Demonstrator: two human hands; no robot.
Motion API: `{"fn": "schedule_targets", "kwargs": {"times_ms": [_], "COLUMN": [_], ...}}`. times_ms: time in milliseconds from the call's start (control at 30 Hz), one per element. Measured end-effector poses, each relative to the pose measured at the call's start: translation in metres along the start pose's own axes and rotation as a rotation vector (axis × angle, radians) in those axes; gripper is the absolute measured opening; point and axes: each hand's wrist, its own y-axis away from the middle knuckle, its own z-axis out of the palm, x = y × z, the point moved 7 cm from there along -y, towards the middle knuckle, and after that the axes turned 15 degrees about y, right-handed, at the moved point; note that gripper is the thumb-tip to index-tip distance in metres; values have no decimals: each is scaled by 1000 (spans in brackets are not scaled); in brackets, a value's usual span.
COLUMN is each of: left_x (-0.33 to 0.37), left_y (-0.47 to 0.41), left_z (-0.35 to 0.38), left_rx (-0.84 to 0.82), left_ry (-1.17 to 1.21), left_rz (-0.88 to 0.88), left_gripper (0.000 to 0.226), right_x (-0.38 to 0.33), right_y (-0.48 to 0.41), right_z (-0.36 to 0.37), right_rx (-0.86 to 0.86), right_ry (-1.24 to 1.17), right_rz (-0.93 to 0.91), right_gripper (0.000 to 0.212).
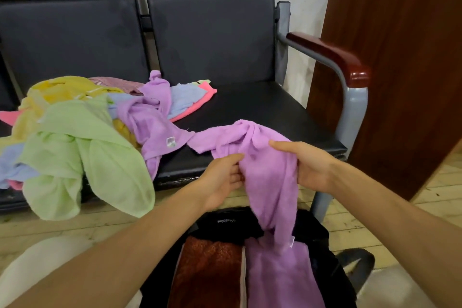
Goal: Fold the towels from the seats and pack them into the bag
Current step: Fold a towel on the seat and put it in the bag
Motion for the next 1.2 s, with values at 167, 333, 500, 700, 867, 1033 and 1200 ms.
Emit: {"fn": "schedule_targets", "kwargs": {"times_ms": [167,333,500,700,867,1033,1200], "left_x": [2,-3,11,24,34,56,84], "left_y": [8,14,16,46,55,59,70], "left_z": [9,15,9,1,-20,-41,-72], "left_rx": [-131,-229,-168,-231,-158,-37,100], "left_ry": [49,49,-40,23,129,112,-493], "left_rz": [-62,-96,36,70,114,235,440], "left_gripper": [37,49,33,23,36,44,45], "right_x": [1,-12,-32,-59,-46,-31,-29], "right_y": [1,1,9,38,46,42,41], "right_z": [-13,2,7,9,9,17,16], "right_rx": [131,31,88,202,360,314,334], "right_ry": [-38,-91,-121,-110,-1,-103,358], "right_rz": [7,-56,-126,-273,-324,-241,-184], "right_gripper": [43,43,41,46,53,49,47]}}
